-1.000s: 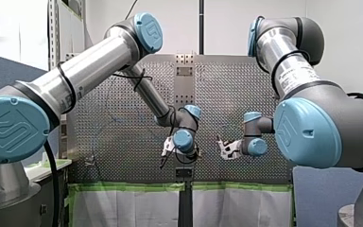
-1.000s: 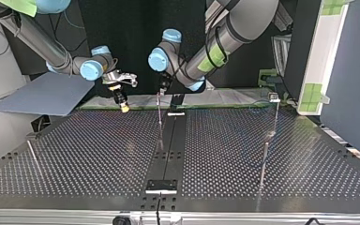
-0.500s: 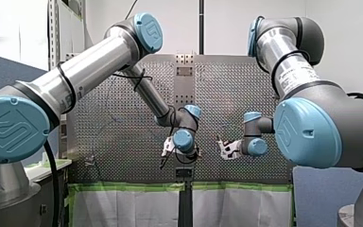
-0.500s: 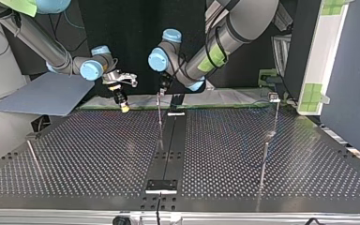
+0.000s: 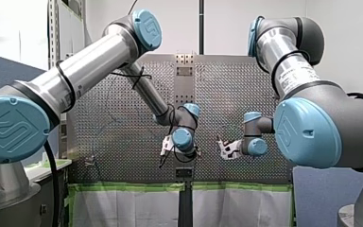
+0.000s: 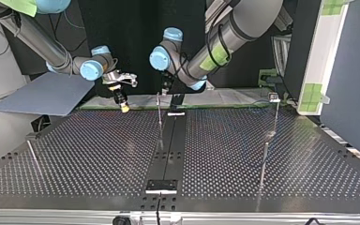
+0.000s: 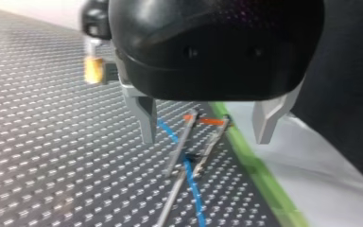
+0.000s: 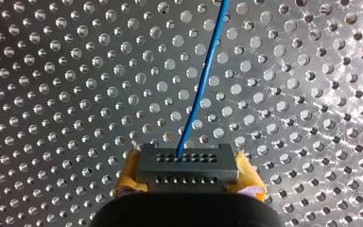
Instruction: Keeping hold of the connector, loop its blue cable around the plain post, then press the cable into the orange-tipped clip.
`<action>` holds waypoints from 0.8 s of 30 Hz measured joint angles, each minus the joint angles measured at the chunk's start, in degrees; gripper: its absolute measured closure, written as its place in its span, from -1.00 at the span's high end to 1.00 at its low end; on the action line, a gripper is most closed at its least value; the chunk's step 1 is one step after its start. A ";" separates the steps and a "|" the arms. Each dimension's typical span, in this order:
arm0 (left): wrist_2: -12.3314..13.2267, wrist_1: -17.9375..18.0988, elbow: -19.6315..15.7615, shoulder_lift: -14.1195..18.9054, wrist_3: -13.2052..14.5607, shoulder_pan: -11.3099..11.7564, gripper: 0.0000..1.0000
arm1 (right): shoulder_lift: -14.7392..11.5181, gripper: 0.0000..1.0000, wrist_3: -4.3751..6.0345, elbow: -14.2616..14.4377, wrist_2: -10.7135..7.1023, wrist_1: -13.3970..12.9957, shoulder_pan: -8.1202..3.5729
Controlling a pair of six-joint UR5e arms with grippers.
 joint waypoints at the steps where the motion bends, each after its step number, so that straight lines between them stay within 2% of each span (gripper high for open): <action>1: -0.04 0.50 -0.51 0.50 -0.46 0.11 1.00 | 0.00 -0.99 0.00 0.00 0.00 0.00 0.00; 9: -1.78 5.26 -5.33 5.32 -5.10 1.08 1.00 | 0.00 -0.99 0.00 -0.01 0.00 0.00 -0.02; 15: -2.17 8.52 -8.59 8.57 -8.20 1.36 1.00 | 0.01 -0.99 0.00 0.00 0.00 0.29 -0.08; 19: -1.17 10.73 -10.79 10.78 -10.16 1.72 1.00 | 0.01 -0.99 0.00 0.00 0.00 0.78 -0.36; 24: 1.30 13.94 -14.00 13.99 -13.19 1.11 1.00 | 0.01 -0.99 0.06 0.01 0.00 1.13 -0.57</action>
